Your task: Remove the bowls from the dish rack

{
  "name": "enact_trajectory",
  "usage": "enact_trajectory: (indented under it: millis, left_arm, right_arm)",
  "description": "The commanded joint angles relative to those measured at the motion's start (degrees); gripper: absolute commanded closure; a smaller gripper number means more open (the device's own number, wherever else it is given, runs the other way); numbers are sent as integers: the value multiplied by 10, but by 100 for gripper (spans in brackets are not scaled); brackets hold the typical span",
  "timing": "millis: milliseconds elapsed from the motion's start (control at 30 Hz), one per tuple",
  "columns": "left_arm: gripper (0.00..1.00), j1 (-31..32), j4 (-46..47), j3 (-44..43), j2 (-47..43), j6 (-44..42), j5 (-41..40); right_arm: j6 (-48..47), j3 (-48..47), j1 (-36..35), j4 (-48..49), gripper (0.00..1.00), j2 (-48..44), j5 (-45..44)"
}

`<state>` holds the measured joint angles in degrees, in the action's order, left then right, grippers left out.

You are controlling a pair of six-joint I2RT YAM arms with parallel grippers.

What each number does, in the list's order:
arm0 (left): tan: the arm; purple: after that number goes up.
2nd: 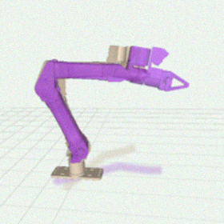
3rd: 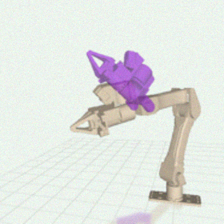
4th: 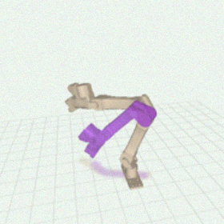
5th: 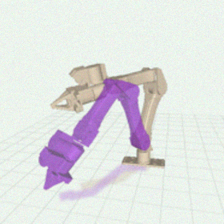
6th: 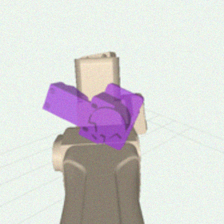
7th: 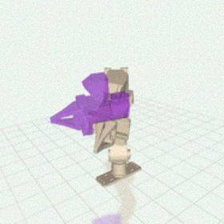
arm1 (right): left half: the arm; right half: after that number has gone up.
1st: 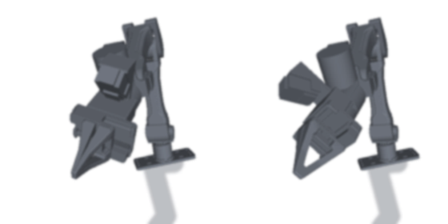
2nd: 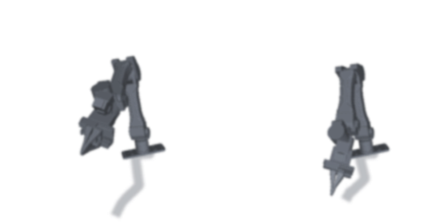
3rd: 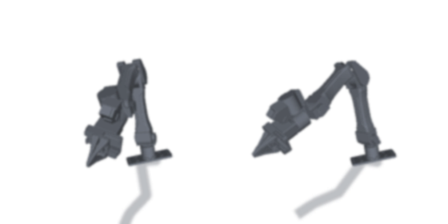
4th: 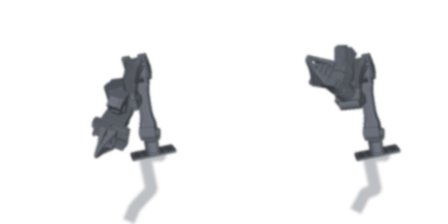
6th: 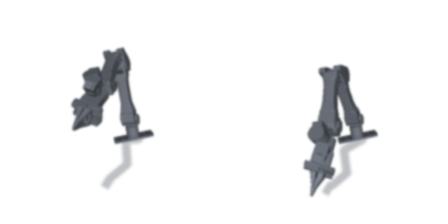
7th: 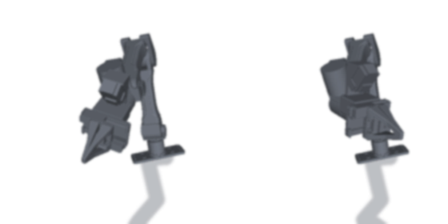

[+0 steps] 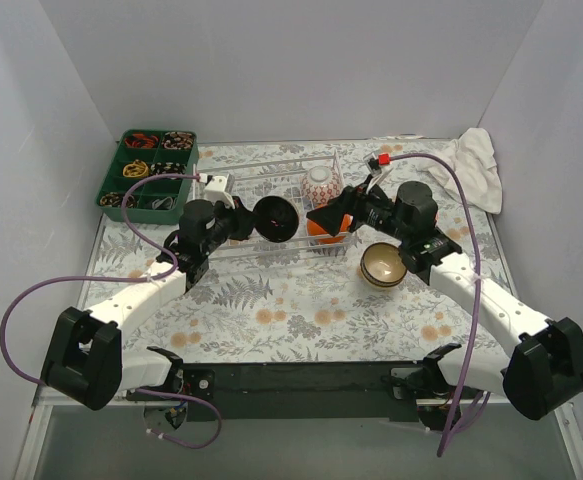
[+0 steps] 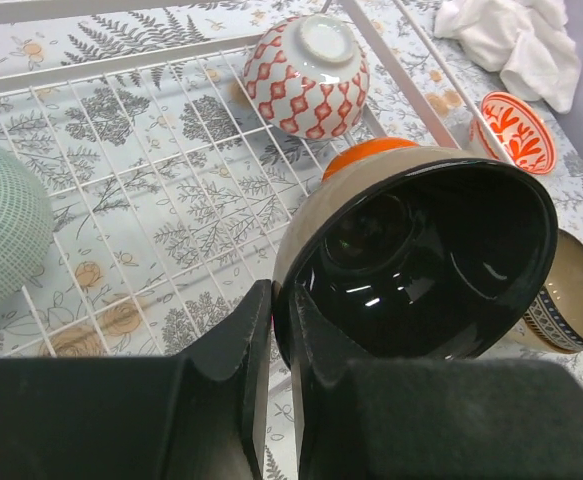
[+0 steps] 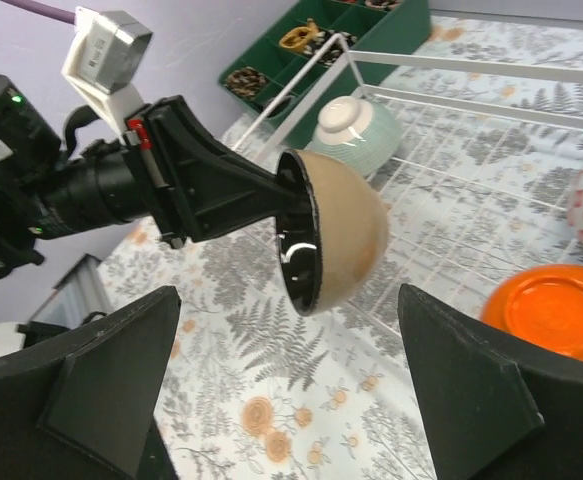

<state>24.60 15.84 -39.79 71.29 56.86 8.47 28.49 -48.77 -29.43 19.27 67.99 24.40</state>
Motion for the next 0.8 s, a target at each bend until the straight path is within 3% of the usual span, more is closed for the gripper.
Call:
enact_trajectory:
  millis: [0, 267, 467, 767]
  left_arm:
    - [100, 6, -8, -56, -33, -7, -45]
    - [100, 33, -62, -83, -34, -22, -122]
    - [100, 55, -72, -85, -45, -44, -181]
    - [100, 55, -71, -82, -62, -51, -199]
  right_arm:
    - [-84, -51, -9, -107, 2, -21, -82]
    - [-152, -147, -102, -222, 3, 34, -274]
    - [-180, -252, -176, -268, 10, 138, -437]
    - [-201, -373, -210, -322, 30, 275, -484]
